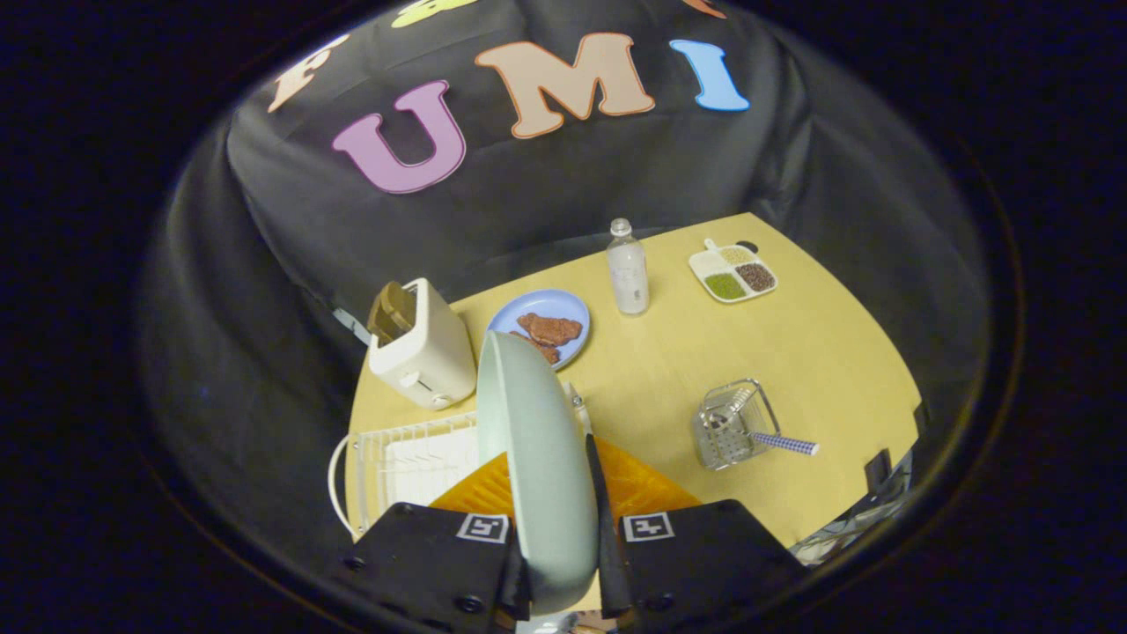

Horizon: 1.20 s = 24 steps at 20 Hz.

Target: Take the plate from the dish rack, then take the spoon from the basket and place it into the plate.

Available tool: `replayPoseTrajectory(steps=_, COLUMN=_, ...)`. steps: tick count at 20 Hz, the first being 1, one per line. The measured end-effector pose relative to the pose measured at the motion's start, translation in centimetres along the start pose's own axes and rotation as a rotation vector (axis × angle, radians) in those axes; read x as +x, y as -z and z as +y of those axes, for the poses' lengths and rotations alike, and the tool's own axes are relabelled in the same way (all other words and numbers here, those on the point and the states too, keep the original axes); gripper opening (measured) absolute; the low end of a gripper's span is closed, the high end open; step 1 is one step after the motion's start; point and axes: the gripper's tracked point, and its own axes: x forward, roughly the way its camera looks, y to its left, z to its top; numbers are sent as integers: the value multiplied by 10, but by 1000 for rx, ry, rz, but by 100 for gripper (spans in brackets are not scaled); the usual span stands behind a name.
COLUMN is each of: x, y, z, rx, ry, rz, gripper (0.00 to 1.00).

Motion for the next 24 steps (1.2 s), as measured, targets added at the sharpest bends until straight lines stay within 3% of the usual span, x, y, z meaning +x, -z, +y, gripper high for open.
replayPoseTrajectory(steps=3, x=-36, y=6, z=-5, rx=49, ry=-134, rz=2, gripper=33)
replayPoseTrajectory(steps=7, x=-79, y=29, z=-43, rx=90, ry=-244, rz=-15, gripper=33)
replayPoseTrajectory(steps=12, x=-97, y=81, z=-105, rx=91, ry=-306, rz=-15, gripper=33)
replayPoseTrajectory(steps=17, x=-67, y=144, z=-166, rx=123, ry=-337, rz=18, gripper=33)
replayPoseTrajectory(steps=19, x=-43, y=170, z=-189, rx=178, ry=-332, rz=61, gripper=33)
replayPoseTrajectory(steps=24, x=-2, y=187, z=-203, rx=359, ry=-432, rz=93, gripper=33)
